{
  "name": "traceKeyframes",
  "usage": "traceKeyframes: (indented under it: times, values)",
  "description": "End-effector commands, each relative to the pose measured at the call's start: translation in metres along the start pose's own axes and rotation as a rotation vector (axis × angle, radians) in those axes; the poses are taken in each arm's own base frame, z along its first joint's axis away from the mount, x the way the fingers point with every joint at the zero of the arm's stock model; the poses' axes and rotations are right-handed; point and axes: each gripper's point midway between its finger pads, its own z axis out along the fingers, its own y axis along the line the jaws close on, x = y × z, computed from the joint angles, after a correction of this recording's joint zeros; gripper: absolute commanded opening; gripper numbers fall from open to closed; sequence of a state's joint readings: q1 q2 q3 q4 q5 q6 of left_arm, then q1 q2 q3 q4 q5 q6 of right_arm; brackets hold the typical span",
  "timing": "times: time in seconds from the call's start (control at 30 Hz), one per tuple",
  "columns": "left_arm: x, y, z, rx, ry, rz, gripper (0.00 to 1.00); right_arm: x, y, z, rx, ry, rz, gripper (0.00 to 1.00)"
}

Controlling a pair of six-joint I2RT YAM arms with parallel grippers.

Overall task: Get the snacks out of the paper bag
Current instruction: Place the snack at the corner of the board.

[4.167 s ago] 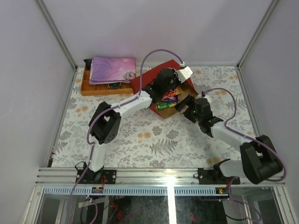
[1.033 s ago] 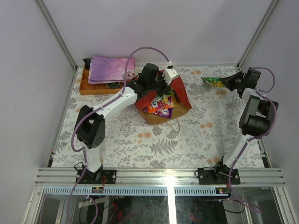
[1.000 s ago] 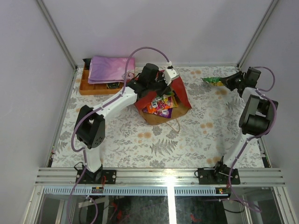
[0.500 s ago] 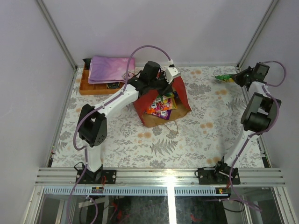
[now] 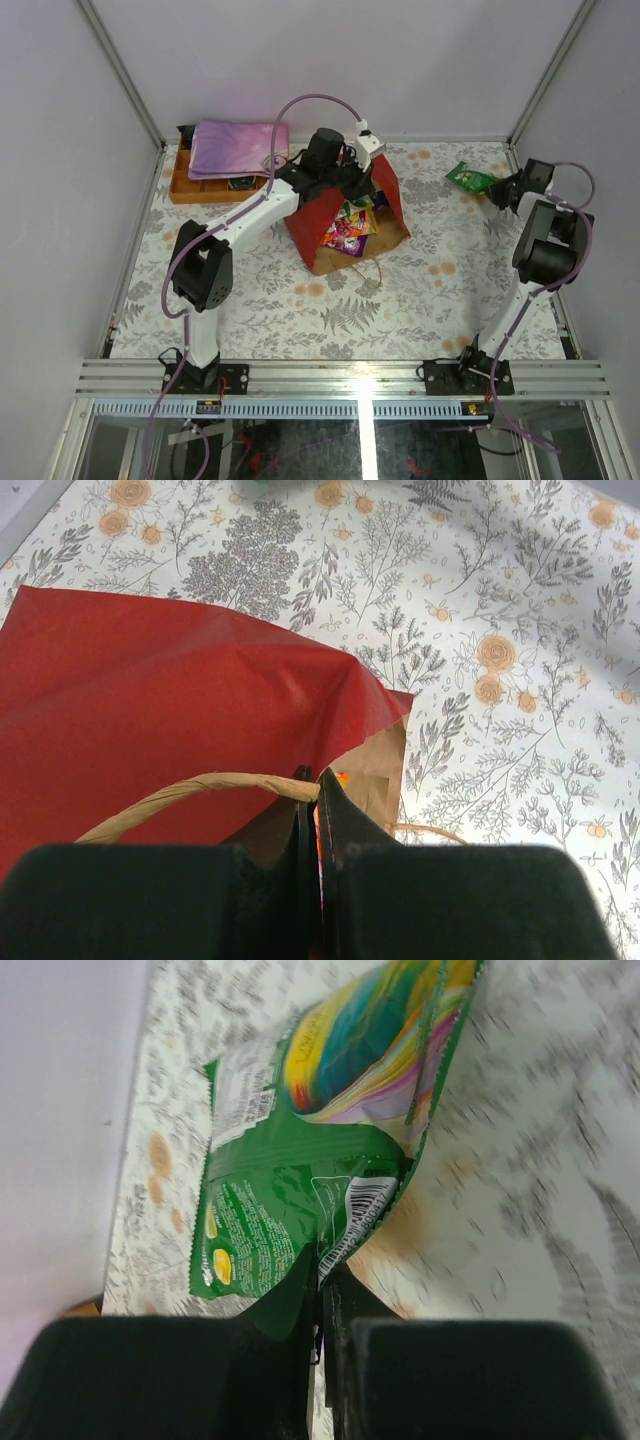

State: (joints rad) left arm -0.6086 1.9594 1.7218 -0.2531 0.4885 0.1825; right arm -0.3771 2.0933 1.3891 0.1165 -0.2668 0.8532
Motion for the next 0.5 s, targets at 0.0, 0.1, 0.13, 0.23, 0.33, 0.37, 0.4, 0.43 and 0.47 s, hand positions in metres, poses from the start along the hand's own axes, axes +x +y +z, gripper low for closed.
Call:
traceKeyframes:
  times: [0.0,0.1,0.13,0.23,0.33,0.37,0.4,0.43,0.47]
  values:
    - [-0.018,-0.004,0.005,0.014,-0.089,-0.023,0.00,-0.011,0.021,-0.029,-0.046,-0.155,0.081,0.00]
    - [-0.015,-0.003,0.006,0.007,-0.090,-0.034,0.00,0.003,0.008,-0.031,-0.015,-0.182,0.171,0.00]
    - [-0.014,-0.003,0.006,0.009,-0.086,-0.038,0.00,0.003,0.006,-0.031,-0.008,-0.207,0.200,0.00]
    - [-0.011,-0.005,0.007,0.018,-0.077,-0.041,0.00,0.006,0.008,-0.033,-0.023,-0.268,0.279,0.00]
    - [-0.007,-0.007,0.006,0.027,-0.070,-0.043,0.00,0.000,0.019,-0.036,-0.052,-0.354,0.355,0.00]
    - [-0.007,-0.007,0.006,0.031,-0.068,-0.044,0.00,-0.002,0.022,-0.037,-0.048,-0.384,0.367,0.00]
    - [-0.005,-0.007,0.006,0.037,-0.064,-0.045,0.00,-0.006,0.025,-0.037,-0.043,-0.415,0.382,0.00]
    - [-0.005,-0.009,0.006,0.050,-0.063,-0.046,0.00,-0.010,0.027,-0.037,-0.039,-0.445,0.394,0.00]
    - [-0.004,-0.010,0.006,0.059,-0.060,-0.047,0.00,-0.014,0.029,-0.037,-0.037,-0.476,0.410,0.00]
